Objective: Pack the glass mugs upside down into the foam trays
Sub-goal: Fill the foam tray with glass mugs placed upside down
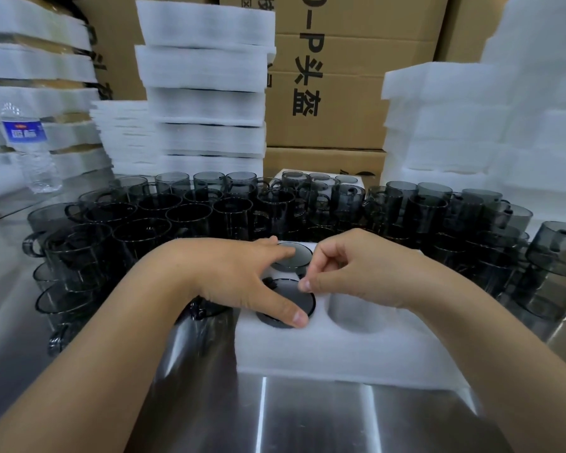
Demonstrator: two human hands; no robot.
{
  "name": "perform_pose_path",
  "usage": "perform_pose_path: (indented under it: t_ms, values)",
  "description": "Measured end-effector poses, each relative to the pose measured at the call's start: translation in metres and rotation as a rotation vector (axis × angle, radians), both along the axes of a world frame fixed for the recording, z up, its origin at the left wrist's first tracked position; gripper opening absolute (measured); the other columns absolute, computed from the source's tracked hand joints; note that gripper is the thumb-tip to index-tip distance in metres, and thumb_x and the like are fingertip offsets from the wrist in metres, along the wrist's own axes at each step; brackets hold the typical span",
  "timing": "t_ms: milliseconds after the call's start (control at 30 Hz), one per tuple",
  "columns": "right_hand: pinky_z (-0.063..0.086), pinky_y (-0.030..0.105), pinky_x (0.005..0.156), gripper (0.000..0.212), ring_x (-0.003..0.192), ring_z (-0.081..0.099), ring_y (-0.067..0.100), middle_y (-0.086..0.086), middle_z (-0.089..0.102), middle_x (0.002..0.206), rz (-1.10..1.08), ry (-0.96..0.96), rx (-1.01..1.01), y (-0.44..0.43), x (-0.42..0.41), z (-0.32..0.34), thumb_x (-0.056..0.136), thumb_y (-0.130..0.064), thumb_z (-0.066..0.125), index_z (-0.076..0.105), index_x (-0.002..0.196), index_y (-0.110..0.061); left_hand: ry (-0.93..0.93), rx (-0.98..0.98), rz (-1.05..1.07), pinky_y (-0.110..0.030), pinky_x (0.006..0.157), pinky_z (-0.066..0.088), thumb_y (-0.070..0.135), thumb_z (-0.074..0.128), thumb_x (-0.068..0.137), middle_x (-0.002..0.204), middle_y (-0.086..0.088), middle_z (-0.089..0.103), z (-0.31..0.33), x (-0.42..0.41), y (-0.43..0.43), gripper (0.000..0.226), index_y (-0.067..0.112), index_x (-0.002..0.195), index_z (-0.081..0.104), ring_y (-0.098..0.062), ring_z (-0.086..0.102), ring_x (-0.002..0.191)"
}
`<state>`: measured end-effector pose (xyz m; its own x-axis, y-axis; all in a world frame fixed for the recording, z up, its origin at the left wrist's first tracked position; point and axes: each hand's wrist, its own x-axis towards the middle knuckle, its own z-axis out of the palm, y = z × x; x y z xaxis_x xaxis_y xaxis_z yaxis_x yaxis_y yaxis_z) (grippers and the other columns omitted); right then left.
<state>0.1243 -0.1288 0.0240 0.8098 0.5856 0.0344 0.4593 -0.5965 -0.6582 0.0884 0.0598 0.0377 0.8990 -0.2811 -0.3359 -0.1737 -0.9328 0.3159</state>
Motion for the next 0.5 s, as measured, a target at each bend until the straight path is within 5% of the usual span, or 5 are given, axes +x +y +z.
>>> perform_pose_path:
  t_ms: [333,500]
  values:
    - [0.039,0.02,0.055,0.021,0.055,0.053,0.002,-0.008,0.065,0.062,-0.05,0.002,0.008,-0.002,0.002,-0.001,0.071,-0.045,0.077,0.071,0.07,-0.025,-0.111,-0.06,-0.041,-0.021,0.11,0.009,0.065,0.064,0.071,0.16,0.014,-0.006,-0.007,-0.002,-0.009,0.101,0.041,0.149,0.005,0.01,-0.012,0.136]
    - [0.037,0.022,0.054,0.021,0.047,0.048,0.007,-0.009,0.058,0.051,-0.312,0.102,0.401,-0.005,0.006,0.002,0.087,-0.029,0.064,0.062,0.068,-0.019,-0.262,-0.198,-0.047,-0.019,0.11,0.001,0.059,0.066,0.074,0.158,0.017,-0.011,-0.02,0.001,-0.033,0.107,0.036,0.151,-0.005,0.008,-0.02,0.138]
